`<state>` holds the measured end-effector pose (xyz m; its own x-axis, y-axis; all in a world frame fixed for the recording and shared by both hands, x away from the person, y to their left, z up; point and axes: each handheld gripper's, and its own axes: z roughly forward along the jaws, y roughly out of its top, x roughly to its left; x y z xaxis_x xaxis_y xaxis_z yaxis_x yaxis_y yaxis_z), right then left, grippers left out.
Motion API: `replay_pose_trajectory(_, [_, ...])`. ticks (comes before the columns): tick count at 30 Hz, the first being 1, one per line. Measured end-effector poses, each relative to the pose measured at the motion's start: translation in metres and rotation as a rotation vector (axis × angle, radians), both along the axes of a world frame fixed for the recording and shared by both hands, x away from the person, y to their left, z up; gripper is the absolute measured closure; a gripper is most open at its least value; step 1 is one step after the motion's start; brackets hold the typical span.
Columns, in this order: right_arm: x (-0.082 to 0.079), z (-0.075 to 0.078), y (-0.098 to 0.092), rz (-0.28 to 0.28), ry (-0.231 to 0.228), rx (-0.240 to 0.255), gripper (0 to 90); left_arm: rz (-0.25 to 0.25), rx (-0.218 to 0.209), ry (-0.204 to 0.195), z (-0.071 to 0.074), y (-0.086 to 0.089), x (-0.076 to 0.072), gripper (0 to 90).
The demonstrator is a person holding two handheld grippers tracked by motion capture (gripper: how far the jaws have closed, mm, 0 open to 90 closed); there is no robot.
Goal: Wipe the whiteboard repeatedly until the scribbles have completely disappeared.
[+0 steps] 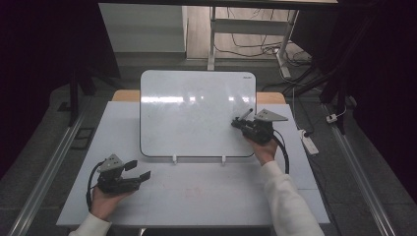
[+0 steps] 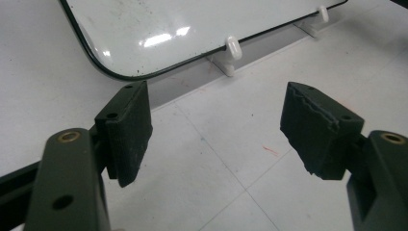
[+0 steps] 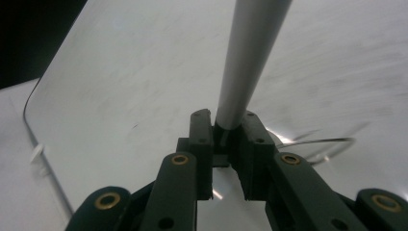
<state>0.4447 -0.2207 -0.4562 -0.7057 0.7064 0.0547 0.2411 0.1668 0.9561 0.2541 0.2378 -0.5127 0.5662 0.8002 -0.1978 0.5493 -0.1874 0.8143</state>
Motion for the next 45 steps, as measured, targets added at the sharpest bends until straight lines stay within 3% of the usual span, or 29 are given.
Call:
replay_pose_trajectory(2, [0.008, 0.006, -0.016, -0.063, 0.002, 0.061, 78.4, 0.003, -0.003, -0.005, 0.001, 0.0, -0.002, 27.8])
replay_pose_trajectory(4, [0.009, 0.005, -0.021, -0.074, 0.018, 0.101, 78.4, 0.005, -0.008, -0.006, 0.001, 0.002, -0.001, 27.8])
replay_pose_trajectory(7, [-0.005, -0.005, -0.001, 0.029, 0.048, 0.015, 78.4, 0.006, -0.007, 0.003, -0.001, 0.002, 0.002, 27.8])
replay_pose_trajectory(9, [-0.011, -0.009, 0.007, 0.05, 0.014, -0.041, 78.5, 0.002, -0.003, 0.004, -0.001, 0.001, 0.001, 27.8])
replay_pose_trajectory(10, [-0.008, -0.007, 0.003, 0.045, 0.018, -0.034, 78.5, 0.002, 0.0, 0.003, 0.0, 0.0, 0.001, 27.8])
replay_pose_trajectory(13, [0.007, 0.006, -0.019, -0.07, -0.003, 0.046, 78.5, 0.001, -0.001, -0.005, 0.001, 0.0, -0.001, 27.8])
replay_pose_trajectory(15, [0.013, 0.01, -0.027, -0.088, 0.008, 0.084, 78.4, 0.003, -0.007, -0.005, 0.001, 0.001, -0.001, 27.8])
replay_pose_trajectory(16, [0.011, 0.009, -0.025, -0.087, 0.002, 0.068, 78.4, 0.006, -0.007, -0.004, 0.001, 0.001, -0.001, 27.8])
replay_pose_trajectory(19, [-0.003, -0.001, -0.008, 0.02, 0.022, -0.022, 78.5, 0.006, -0.007, 0.001, 0.0, 0.002, 0.001, 27.8])
replay_pose_trajectory(21, [-0.006, -0.003, -0.007, 0.036, 0.016, -0.05, 78.4, 0.003, -0.006, 0.002, -0.001, 0.002, 0.001, 27.8])
replay_pose_trajectory(22, [-0.003, -0.001, -0.012, 0.023, 0.019, -0.038, 78.4, 0.001, -0.005, 0.0, 0.0, 0.001, 0.001, 27.8])
replay_pose_trajectory(24, [0.004, 0.007, -0.025, -0.061, 0.001, 0.013, 78.4, 0.001, -0.005, -0.004, 0.0, 0.0, -0.001, 27.8])
replay_pose_trajectory(26, [0.009, 0.009, -0.031, -0.073, 0.016, 0.052, 78.4, 0.001, -0.007, -0.005, 0.001, 0.001, -0.001, 27.8])
replay_pose_trajectory(27, [0.006, 0.007, -0.028, -0.067, 0.013, 0.038, 78.4, 0.003, -0.007, -0.005, 0.001, 0.001, -0.001, 27.8])
replay_pose_trajectory(30, [-0.008, -0.006, -0.009, 0.047, 0.041, -0.033, 78.4, 0.006, -0.009, 0.001, 0.0, 0.003, 0.001, 27.8])
replay_pose_trajectory(32, [-0.01, -0.006, -0.008, 0.055, 0.023, -0.07, 78.4, 0.006, -0.008, 0.003, -0.001, 0.002, 0.001, 27.8])
replay_pose_trajectory(35, [0.0, 0.002, -0.027, -0.045, 0.018, 0.011, 78.4, 0.0, -0.006, -0.003, 0.0, 0.001, -0.001, 27.8])
replay_pose_trajectory(37, [0.0, 0.001, -0.03, -0.054, 0.029, 0.042, 78.4, 0.002, -0.009, -0.008, 0.001, 0.001, -0.001, 27.8])
replay_pose_trajectory(41, [-0.013, -0.01, -0.004, 0.059, 0.031, -0.059, 78.4, 0.006, -0.01, 0.002, -0.001, 0.002, 0.002, 27.8])
replay_pose_trajectory(43, [-0.01, -0.007, -0.005, 0.054, 0.025, -0.058, 78.5, 0.003, -0.005, -0.001, 0.0, 0.001, 0.001, 27.8])
replay_pose_trajectory(45, [-0.002, 0.0, -0.015, -0.014, 0.01, -0.003, 78.5, 0.002, -0.006, -0.006, 0.001, 0.001, -0.001, 27.8])
